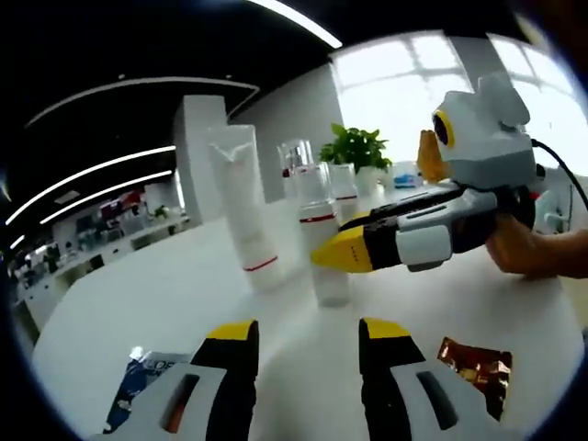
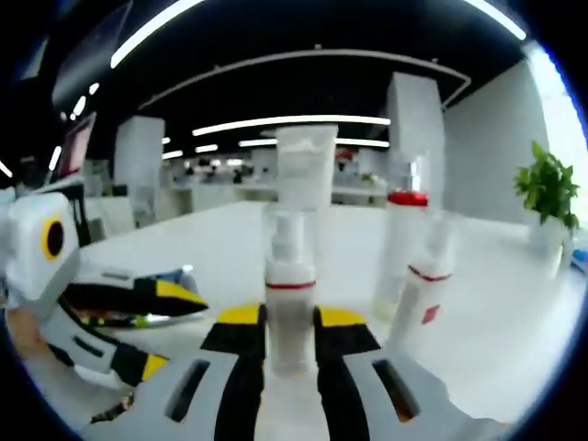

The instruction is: Arrange the skincare products in the storage area until every visible bottle or jar stands upright without overlapping.

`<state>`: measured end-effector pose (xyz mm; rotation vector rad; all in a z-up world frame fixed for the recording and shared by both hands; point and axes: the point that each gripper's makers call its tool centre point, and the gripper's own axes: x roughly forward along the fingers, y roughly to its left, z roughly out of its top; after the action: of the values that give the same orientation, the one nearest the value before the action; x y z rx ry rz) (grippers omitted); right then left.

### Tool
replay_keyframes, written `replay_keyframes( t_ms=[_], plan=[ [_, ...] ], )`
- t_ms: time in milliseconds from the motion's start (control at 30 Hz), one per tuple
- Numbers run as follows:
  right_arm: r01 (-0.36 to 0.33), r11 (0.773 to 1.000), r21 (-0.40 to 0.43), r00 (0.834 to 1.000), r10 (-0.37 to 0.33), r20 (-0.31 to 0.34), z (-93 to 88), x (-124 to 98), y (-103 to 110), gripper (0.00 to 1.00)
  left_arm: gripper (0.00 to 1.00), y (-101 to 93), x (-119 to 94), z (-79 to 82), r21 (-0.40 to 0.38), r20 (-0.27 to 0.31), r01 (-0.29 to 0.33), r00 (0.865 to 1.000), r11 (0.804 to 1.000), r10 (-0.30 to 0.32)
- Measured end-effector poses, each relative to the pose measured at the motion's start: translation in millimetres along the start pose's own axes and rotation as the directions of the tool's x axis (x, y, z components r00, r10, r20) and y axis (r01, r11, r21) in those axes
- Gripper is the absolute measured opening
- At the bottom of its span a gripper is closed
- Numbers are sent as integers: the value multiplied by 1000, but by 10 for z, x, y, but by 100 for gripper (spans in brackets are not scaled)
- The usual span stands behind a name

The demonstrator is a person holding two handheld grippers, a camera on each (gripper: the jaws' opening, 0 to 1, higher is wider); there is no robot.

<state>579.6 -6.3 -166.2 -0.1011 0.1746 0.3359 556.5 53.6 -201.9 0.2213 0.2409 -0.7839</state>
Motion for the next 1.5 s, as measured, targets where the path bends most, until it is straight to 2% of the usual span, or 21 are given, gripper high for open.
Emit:
replay_keyframes(
  t_ms=[100,167,233,267,300,333,367,400,533,600,667,700,767,900,1000,1500],
  plan=[
    [10,1000,3,1000,-10,6,-8,-11,3,19,44,-4,5,0,1,-1,2,1000,1000,-2],
    [9,1000,9,1000,-9,7,16,59,-31,19,44,-3,11,0,1,0,4,1000,1000,-4],
    [0,1000,22,1000,1,-24,-22,99,-34,19,44,4,17,-3,6,-2,1,1000,1000,-1],
    [-15,999,30,998,17,-65,-96,109,-12,20,44,9,18,-4,8,-3,-1,1000,1000,1],
    [-46,998,35,994,49,-98,-156,137,37,26,44,15,19,-4,8,-3,-2,1000,1000,2],
    [-60,998,23,993,62,-97,-144,150,52,34,44,19,20,-3,7,-2,-2,1000,1000,2],
    [-83,996,20,994,84,-76,-65,292,19,41,45,28,18,-1,3,-1,-3,1000,1000,3],
    [-100,994,40,994,102,-43,-9,296,39,46,44,36,13,5,-1,1,-5,1000,1000,5],
    [-105,994,39,994,107,-35,21,55,38,47,44,79,6,20,-24,11,-10,1000,1000,10],
    [-135,991,24,988,136,-72,-82,-44,109,49,44,84,7,21,-32,14,-10,1000,999,11],
    [-111,994,-24,988,108,-110,-176,-102,114,45,44,84,8,20,-34,14,-11,1000,999,12],
    [-78,995,-59,990,70,-124,-171,-68,11,37,44,87,8,19,-30,13,-13,1000,999,13],
    [-44,995,-86,989,32,-143,-223,-34,-22,26,44,90,-1,17,-22,14,-20,1000,1000,20],
    [-54,997,-54,984,44,-172,-313,-38,-11,22,44,87,-22,30,-29,22,-23,999,999,24],
    [-46,998,-31,980,39,-193,-350,-39,-29,13,44,93,-13,33,-35,25,-24,999,999,25],
    [-53,999,-10,973,49,-227,-444,35,54,5,44,99,-22,24,-33,22,-31,999,999,31]
  ],
)
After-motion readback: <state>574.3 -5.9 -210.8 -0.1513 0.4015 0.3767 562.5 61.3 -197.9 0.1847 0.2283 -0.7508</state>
